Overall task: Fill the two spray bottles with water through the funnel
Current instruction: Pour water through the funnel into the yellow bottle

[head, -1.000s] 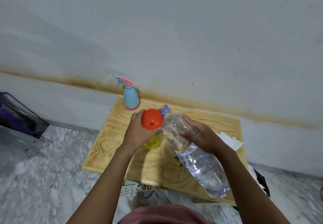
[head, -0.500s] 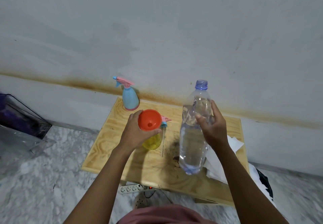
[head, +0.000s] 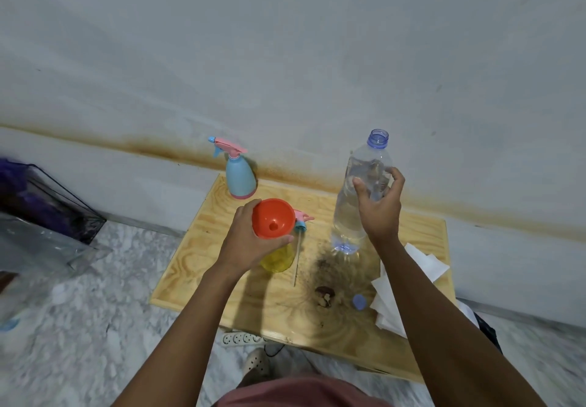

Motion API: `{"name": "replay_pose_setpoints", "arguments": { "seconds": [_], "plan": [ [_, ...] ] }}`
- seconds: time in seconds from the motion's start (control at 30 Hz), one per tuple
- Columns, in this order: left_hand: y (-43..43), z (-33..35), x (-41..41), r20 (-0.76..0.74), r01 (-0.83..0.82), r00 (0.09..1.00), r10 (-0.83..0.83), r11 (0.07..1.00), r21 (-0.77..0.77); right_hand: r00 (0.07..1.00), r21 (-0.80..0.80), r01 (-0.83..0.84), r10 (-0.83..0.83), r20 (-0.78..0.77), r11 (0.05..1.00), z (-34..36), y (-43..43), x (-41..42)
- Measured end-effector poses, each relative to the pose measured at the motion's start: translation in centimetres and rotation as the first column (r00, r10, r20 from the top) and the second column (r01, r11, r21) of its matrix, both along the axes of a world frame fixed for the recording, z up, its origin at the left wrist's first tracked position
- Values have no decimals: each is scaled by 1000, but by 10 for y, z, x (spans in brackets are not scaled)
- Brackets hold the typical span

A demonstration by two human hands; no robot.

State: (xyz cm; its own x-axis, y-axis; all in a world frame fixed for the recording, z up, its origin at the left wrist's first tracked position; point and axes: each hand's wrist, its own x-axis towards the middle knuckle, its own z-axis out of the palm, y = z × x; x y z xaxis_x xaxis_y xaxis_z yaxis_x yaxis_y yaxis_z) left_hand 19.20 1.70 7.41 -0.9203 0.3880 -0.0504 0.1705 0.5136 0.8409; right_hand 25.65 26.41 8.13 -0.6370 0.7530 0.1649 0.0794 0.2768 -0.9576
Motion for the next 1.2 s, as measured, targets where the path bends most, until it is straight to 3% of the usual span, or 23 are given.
{"name": "replay_pose_setpoints", "arguments": {
  "seconds": [0.6, 0.67, 0.8, 0.9, 0.97, 1.07, 1.2],
  "plan": [
    [-2, -6, 3, -28, -9, 1000, 9, 1000, -4, 999, 4, -19, 19, 45, 1000, -18, -1, 26],
    [-3, -8, 3, -25, -9, 1000, 9, 1000, 4, 997, 20, 38, -39, 65, 999, -16, -9, 29],
    [-4, -9, 4, -15, -12, 1000, 12, 1000, 26, 942, 67, 305, -312, 128, 950, -21, -55, 41],
    [-4, -9, 5, -12, -6, 1000, 7, 999, 39, 983, 99, 113, -126, 134, 989, -25, -87, 42],
    [-5, -10, 4, -10, -4, 1000, 5, 999, 41, 981, 25, -89, 84, 172, 996, -16, -97, 32],
    [-6, -11, 4, -1, 2, 1000, -2, 999, 53, 905, -160, -275, 311, 290, 948, 0, -101, 8],
    [-10, -12, 2, 30, 31, 999, -33, 997, 69, 835, -118, -340, 357, 418, 933, 6, -104, -15]
  ]
}}
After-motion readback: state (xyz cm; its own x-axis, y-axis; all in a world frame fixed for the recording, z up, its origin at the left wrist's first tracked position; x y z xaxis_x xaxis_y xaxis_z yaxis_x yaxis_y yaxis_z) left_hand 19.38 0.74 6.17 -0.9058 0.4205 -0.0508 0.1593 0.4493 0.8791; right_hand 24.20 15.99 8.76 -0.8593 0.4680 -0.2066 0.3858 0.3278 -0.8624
